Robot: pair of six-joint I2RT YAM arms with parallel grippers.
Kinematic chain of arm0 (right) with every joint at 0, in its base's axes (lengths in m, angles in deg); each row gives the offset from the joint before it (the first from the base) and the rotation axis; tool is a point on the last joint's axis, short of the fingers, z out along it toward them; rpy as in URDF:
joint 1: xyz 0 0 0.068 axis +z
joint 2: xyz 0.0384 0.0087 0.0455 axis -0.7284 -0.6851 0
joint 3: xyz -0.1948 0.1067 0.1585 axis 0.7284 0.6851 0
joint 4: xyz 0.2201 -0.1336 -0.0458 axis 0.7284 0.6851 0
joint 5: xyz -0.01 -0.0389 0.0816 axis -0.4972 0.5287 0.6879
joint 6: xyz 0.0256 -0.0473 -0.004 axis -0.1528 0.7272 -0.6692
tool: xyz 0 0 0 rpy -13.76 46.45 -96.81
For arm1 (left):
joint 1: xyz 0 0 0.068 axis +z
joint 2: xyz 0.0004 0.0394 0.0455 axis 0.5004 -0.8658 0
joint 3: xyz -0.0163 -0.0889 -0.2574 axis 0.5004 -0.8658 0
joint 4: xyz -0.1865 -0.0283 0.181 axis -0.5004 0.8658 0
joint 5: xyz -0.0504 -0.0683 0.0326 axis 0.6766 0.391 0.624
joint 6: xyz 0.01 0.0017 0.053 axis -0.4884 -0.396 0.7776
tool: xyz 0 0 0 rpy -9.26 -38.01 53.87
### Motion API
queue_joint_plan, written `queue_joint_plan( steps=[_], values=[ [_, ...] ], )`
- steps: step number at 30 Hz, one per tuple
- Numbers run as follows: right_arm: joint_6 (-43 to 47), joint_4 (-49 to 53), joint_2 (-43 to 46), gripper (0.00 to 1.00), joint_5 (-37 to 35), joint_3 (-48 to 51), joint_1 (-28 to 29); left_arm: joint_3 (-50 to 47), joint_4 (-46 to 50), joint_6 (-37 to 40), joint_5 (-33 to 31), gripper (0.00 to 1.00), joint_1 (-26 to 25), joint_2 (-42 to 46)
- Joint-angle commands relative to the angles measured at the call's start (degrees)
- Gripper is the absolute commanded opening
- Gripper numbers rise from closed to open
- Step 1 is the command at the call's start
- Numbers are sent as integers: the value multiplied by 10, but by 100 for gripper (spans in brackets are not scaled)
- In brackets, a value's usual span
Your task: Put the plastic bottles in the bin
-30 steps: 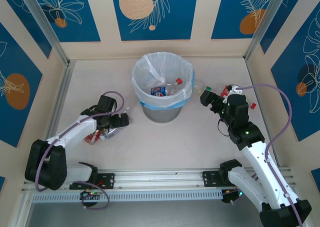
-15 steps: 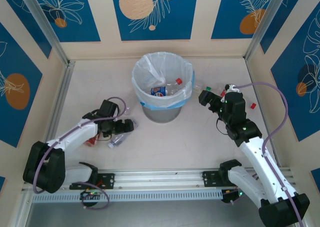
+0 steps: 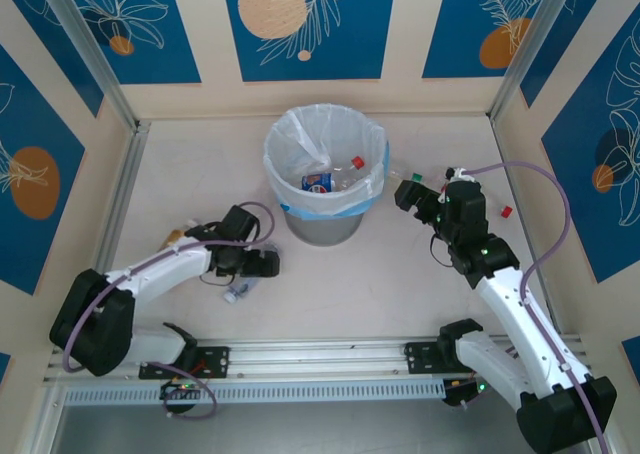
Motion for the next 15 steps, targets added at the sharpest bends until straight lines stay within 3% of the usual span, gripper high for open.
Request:
queue_joint_plan(
  steps=[1, 7, 15],
  values=[
    [-6, -17, -8, 100, 8, -18, -3, 13, 18, 64, -71, 99, -38, -21],
    [-6, -11, -10, 99, 6, -21, -4, 21, 10, 70, -157, 99, -89, -50],
    [-7, -1, -5, 100, 6, -19, -5, 25, -19, 46, -160, 86, -94, -101]
  ],
)
